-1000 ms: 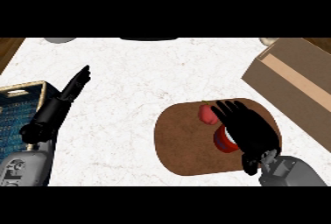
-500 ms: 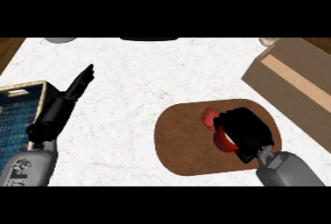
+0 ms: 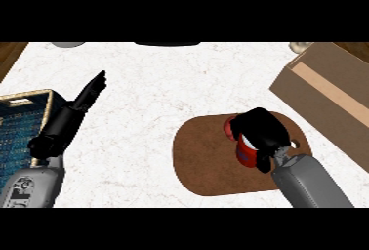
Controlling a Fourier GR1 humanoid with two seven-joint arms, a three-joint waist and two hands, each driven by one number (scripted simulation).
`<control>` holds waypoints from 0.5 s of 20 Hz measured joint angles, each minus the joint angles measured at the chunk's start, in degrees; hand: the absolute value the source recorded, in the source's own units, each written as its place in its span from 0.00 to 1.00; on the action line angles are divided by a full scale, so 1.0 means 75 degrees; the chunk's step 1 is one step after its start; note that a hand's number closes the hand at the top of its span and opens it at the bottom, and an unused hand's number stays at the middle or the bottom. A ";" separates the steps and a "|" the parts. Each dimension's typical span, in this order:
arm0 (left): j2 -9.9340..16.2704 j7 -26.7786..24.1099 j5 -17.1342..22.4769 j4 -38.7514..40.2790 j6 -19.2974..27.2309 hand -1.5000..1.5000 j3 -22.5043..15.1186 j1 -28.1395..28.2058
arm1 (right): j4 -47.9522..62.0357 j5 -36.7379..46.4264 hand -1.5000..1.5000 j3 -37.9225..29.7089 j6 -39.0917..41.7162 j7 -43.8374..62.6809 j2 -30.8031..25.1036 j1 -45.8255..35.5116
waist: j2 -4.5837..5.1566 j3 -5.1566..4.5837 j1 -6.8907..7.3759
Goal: Pick the can from the cutting board and place it in the cardboard box
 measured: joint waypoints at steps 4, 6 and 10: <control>0.0022 -0.0043 0.0037 0.0062 -0.0072 0.50 0.0045 -0.0053 | 0.0938 -0.0248 1.00 -0.0481 -0.0565 -0.0222 0.0600 -0.0570 | 0.0009 0.0017 0.0038; -0.0005 -0.0134 0.0019 0.0183 -0.0067 0.50 0.0063 -0.0066 | 0.1151 -0.0252 1.00 -0.0647 -0.0967 -0.0374 0.0763 -0.0771 | 0.0036 0.0044 0.0023; -0.0028 -0.0093 -0.0029 -0.0097 -0.0059 0.50 0.0037 0.0214 | 0.1081 -0.0056 1.00 -0.0763 -0.1491 -0.0497 0.0899 -0.1140 | 0.0046 0.0070 0.0010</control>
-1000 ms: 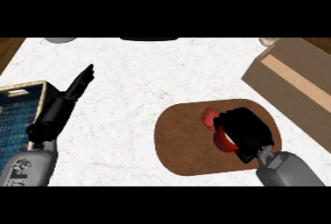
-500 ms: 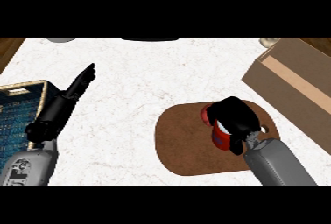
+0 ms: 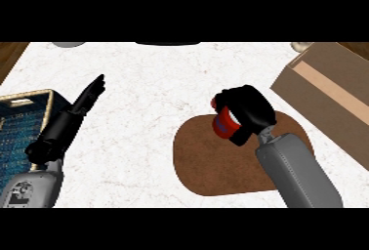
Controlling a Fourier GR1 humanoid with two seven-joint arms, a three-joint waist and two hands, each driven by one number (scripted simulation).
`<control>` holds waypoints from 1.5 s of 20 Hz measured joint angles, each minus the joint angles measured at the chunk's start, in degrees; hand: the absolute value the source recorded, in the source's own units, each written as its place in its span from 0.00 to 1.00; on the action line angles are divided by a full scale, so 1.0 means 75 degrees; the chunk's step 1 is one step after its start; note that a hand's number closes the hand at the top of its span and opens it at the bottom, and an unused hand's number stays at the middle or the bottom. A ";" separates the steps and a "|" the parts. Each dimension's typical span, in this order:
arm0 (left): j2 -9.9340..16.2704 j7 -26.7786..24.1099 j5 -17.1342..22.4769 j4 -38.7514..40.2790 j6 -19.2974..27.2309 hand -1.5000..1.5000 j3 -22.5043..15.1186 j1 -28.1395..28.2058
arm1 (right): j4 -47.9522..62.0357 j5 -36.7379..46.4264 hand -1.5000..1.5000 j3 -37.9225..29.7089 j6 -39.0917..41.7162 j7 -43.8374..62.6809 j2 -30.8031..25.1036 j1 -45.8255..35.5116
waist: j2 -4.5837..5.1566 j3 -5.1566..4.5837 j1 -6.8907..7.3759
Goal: Pick the can from the cutting board and place it in the cardboard box
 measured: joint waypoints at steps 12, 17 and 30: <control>0.0072 -0.0020 0.0029 0.0086 -0.0057 0.50 0.0204 -0.0025 | -0.2291 -0.0173 1.00 -0.1605 0.0198 0.1658 0.0019 -0.0558 | -0.0015 0.0011 -0.0146; 0.0010 -0.0083 -0.0024 0.0249 -0.0039 0.50 0.0180 -0.0161 | -0.2170 -0.0375 1.00 -0.2809 0.0004 0.2360 -0.0204 -0.1070 | 0.0006 0.0012 -0.0103; -0.0087 0.0083 -0.0077 0.0004 -0.0097 0.50 0.0102 -0.0168 | 0.0938 -0.0895 1.00 -0.4699 0.0019 0.1199 -0.2534 -0.1874 | 0.0052 0.0017 0.0025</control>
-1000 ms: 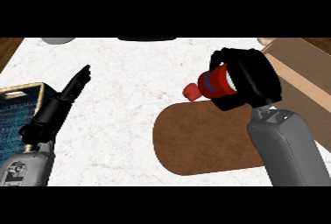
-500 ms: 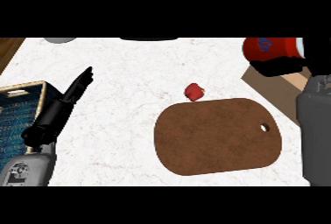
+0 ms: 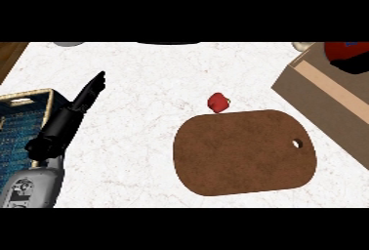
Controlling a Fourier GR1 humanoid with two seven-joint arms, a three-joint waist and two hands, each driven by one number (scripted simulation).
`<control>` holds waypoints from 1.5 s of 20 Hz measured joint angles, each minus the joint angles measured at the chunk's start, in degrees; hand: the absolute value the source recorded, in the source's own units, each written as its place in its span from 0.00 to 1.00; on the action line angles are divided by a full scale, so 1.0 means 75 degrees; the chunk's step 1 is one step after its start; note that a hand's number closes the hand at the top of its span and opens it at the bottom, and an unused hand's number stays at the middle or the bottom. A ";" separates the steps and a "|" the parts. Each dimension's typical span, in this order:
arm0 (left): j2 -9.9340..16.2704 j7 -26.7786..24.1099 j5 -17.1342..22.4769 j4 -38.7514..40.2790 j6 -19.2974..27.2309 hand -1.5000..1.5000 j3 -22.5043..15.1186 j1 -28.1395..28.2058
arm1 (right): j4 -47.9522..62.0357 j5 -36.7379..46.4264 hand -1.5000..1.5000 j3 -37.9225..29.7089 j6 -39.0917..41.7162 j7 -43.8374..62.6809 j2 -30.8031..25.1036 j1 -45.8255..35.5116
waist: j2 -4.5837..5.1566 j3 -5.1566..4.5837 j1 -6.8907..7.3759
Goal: Pick the can from the cutting board and place it in the cardboard box
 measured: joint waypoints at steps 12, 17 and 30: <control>-0.0037 -0.0035 -0.0032 0.0049 -0.0028 0.50 0.0014 -0.0065 | 0.3399 0.0105 0.00 0.0144 0.1614 -0.1380 -0.1587 -0.0311 | 0.0025 0.0003 0.0067; -0.0014 0.0051 0.0023 0.0020 -0.0116 0.50 0.0044 -0.0136 | 0.4464 0.0083 0.00 0.0283 0.2068 -0.2457 -0.1932 -0.0538 | 0.0025 0.0007 0.0081; -0.0048 0.0058 -0.0034 -0.0022 -0.0048 0.50 0.0075 -0.0004 | 0.5610 -0.3196 0.00 -0.3089 0.1623 -0.3449 -0.1739 -0.1353 | -0.0004 0.0023 -0.0002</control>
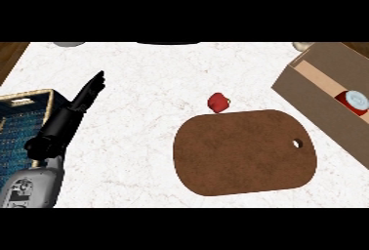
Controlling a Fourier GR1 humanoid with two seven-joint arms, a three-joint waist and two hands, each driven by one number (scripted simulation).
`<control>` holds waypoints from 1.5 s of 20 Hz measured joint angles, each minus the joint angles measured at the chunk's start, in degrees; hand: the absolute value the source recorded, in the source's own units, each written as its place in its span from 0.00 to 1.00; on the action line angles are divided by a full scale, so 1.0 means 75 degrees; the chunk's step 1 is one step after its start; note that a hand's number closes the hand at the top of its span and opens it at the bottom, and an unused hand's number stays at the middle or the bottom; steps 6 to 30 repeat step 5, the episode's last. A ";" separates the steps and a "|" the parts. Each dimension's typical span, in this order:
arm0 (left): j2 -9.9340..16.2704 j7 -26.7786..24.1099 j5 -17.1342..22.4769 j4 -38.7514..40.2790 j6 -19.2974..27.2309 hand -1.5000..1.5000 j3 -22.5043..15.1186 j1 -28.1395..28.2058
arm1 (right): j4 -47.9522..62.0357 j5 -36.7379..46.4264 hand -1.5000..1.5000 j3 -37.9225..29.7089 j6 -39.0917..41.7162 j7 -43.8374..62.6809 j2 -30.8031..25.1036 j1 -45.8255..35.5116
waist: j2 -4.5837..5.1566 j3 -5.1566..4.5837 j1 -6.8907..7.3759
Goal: Pick the can from the cutting board and place it in the cardboard box
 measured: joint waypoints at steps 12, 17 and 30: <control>0.0004 -0.0015 0.0026 0.0065 -0.0029 0.50 0.0029 -0.0106 | 0.0656 -0.0883 0.00 -0.1056 -0.0150 0.0327 -0.0585 0.0018 | 0.0042 -0.0005 0.0043; 0.0004 -0.0015 0.0026 0.0065 -0.0029 0.50 0.0029 -0.0106 | 0.0656 -0.0883 0.00 -0.1056 -0.0150 0.0327 -0.0585 0.0018 | 0.0042 -0.0005 0.0043; 0.0004 -0.0015 0.0026 0.0065 -0.0029 0.50 0.0029 -0.0106 | 0.0656 -0.0883 0.00 -0.1056 -0.0150 0.0327 -0.0585 0.0018 | 0.0042 -0.0005 0.0043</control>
